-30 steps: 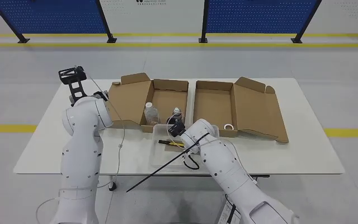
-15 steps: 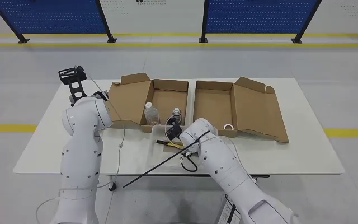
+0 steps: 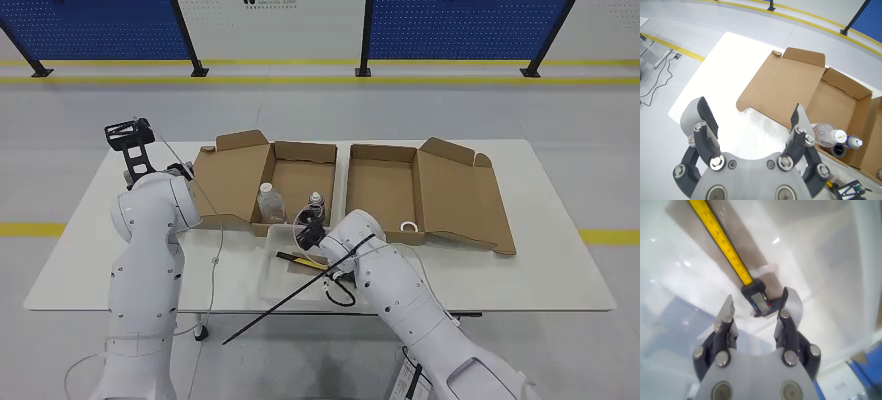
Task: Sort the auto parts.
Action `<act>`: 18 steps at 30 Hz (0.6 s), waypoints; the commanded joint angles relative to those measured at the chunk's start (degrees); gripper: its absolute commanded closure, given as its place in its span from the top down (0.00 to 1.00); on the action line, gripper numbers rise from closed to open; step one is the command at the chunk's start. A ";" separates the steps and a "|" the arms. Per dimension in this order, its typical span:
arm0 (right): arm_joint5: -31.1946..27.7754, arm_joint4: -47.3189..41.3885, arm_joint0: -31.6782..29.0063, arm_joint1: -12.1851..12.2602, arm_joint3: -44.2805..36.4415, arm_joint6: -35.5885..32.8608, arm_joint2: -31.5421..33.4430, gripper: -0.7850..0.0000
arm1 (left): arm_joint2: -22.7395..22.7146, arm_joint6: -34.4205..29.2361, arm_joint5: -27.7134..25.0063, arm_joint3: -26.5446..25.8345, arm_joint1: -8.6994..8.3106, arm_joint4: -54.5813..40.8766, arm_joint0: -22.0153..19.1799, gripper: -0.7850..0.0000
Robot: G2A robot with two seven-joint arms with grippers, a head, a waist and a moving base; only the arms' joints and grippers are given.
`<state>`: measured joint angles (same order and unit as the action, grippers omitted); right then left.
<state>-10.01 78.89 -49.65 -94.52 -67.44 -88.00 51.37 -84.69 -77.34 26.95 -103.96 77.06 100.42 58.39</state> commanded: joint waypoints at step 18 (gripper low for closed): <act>-0.48 -5.52 0.68 -0.39 2.44 0.00 -2.20 0.46 | 0.00 0.00 0.00 0.00 0.00 0.00 0.00 1.00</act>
<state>-10.43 74.10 -48.87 -94.93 -64.68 -88.00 49.16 -84.69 -77.34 26.95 -103.96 77.05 100.42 58.39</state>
